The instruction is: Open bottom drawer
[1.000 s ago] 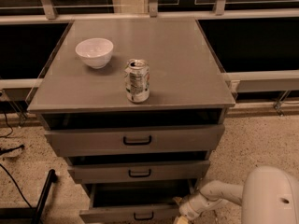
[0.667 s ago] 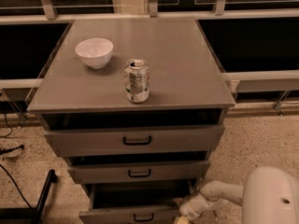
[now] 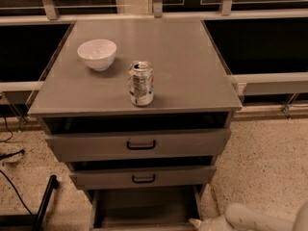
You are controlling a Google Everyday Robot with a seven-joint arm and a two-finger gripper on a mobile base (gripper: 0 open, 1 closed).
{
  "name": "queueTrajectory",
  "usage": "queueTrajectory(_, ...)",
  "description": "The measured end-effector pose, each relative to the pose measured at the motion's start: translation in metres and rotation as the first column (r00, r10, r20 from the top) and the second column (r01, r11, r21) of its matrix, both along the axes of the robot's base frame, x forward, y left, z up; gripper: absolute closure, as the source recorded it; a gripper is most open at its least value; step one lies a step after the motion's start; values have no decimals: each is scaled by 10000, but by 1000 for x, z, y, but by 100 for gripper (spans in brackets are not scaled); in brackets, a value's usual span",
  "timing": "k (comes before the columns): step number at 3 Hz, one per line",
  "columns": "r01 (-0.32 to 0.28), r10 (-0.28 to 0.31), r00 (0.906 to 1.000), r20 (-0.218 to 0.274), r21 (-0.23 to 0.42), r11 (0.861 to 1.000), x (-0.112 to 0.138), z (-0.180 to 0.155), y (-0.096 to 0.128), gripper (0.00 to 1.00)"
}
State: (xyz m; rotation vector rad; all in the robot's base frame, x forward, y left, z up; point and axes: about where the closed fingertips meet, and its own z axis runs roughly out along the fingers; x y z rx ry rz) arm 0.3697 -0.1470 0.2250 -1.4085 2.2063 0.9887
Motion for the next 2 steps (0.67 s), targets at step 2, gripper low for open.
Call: queueTrajectory(2,708,-720,9971,230,476,9964,-43,14,-26,0)
